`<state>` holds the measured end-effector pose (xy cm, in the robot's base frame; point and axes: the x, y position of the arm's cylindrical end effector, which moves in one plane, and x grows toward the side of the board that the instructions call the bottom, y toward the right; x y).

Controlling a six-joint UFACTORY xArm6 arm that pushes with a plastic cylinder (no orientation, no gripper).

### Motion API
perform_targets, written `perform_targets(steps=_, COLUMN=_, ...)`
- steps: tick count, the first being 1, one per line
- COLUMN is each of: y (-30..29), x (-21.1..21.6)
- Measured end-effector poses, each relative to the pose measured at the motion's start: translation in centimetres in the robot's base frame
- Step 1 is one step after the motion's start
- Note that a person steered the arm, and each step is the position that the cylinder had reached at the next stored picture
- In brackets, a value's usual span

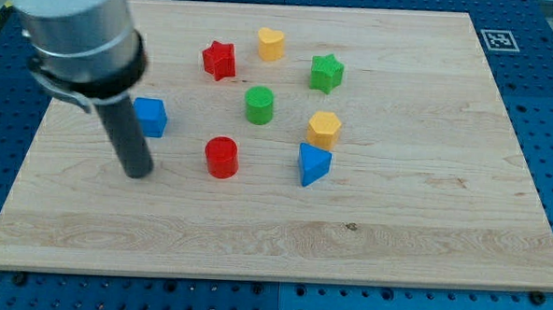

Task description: Push the blue cube towards the center

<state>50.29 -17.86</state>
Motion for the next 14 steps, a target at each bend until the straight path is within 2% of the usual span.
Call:
perform_targets(steps=1, y=-2.5, x=-1.8)
perform_targets(steps=3, y=-3.7, x=-8.5)
perform_targets(steps=4, y=-3.7, x=-9.1)
perform_targets(steps=8, y=-3.3, x=-8.0)
perform_targets(steps=13, y=1.2, x=-6.1)
perform_targets(steps=14, y=1.1, x=-3.8)
